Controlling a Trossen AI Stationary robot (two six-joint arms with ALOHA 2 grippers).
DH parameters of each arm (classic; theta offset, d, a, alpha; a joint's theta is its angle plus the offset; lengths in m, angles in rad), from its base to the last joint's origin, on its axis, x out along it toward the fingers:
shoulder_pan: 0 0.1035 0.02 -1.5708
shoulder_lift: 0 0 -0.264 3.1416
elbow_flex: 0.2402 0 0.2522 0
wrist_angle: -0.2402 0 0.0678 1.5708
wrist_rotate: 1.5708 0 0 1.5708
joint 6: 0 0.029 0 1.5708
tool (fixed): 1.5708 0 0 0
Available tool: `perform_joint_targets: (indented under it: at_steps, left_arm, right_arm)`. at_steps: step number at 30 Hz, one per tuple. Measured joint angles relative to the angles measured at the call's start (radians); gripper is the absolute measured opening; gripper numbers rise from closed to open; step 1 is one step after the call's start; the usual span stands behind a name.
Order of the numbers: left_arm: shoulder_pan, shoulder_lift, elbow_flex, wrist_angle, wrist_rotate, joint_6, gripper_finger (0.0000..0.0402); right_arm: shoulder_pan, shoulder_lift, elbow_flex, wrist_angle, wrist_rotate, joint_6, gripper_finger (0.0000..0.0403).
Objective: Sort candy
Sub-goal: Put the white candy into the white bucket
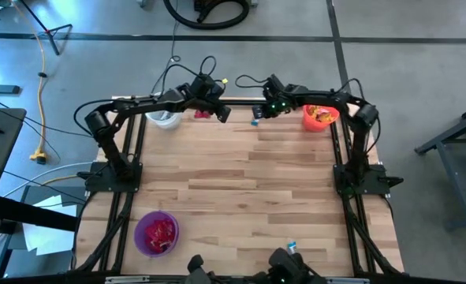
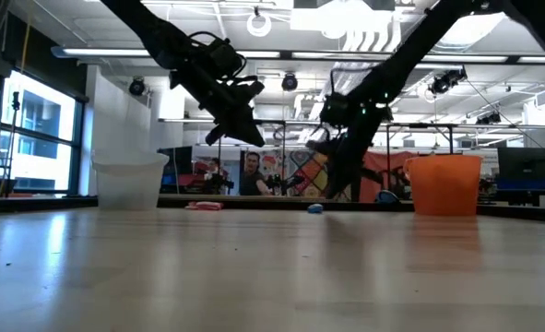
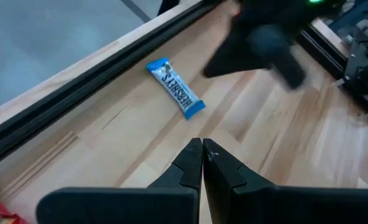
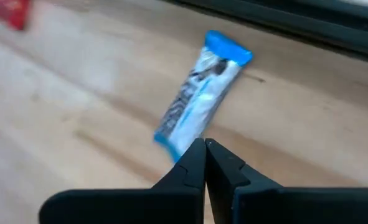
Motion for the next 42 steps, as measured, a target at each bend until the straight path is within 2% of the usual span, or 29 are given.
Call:
perform_joint_targets:
  at_steps: [5,12,16,19,22,29,33,42]
  left_arm:
    - [-0.002,0.082,0.068,-0.03,0.011,-0.029,0.0]
    - [-0.019,0.273,0.302,-0.171,0.013,-0.063,0.0015]
    - [-0.035,0.35,0.433,-0.25,0.035,-0.103,0.0054]
    - [-0.065,0.383,0.503,-0.301,0.007,-0.108,0.0093]
    - [-0.095,0.397,0.547,-0.326,-0.051,-0.14,0.0133]
    - [-0.122,0.464,0.643,-0.377,-0.077,-0.227,0.0199]
    - [-0.128,0.539,0.742,-0.447,-0.117,-0.223,0.0207]
    - [-0.126,0.707,1.047,-0.698,-0.181,-0.172,0.0208]
  right_arm:
    - [-0.017,-0.136,0.0,-0.121,0.035,-0.089,0.0]
    - [-0.075,-0.301,0.0,-0.208,0.08,-0.165,0.0]
    - [-0.093,-0.357,0.0,-0.229,0.088,-0.179,0.0]
    - [-0.109,-0.392,0.0,-0.253,0.09,-0.204,0.0]
    - [-0.134,-0.417,0.0,-0.28,0.099,-0.228,0.0]
    - [-0.198,-0.451,0.0,-0.32,0.095,-0.286,0.0]
    - [-0.226,-0.463,0.0,-0.327,0.077,-0.31,0.0]
    - [-0.261,-0.479,0.0,-0.369,0.062,-0.374,0.0]
